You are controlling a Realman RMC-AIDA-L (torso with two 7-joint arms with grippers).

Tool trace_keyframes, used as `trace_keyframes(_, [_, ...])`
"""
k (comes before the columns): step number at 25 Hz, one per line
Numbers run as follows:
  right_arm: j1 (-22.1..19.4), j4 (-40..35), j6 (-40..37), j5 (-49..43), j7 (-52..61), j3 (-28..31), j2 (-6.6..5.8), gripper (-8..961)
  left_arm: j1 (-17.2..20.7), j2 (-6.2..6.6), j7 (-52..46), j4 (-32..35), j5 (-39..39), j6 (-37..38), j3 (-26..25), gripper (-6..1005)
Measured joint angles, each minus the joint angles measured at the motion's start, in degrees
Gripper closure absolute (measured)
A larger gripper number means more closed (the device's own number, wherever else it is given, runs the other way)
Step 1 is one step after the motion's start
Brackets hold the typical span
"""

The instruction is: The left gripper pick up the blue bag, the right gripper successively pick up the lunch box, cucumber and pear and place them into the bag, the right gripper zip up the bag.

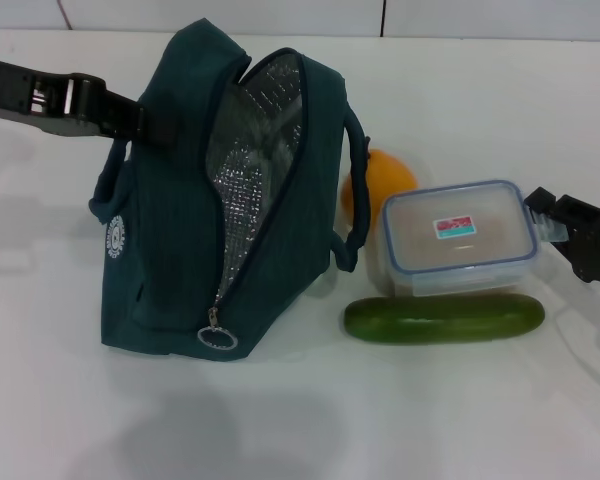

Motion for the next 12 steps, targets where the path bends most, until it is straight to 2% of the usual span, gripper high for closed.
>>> trace_keyframes(9, [-0.3, -0.97, -1.71, -0.02, -1.14, -0.12, 0.0, 859, 0.0, -0.09, 0.01, 0.02, -0.08, 0.0, 0.0, 959])
trace_keyframes(12, [-0.22, -0.98, -1.9, -0.02, -1.5, -0.17, 0.0, 856, 0.0, -0.08, 0.01, 0.03, -0.08, 0.0, 0.0, 959])
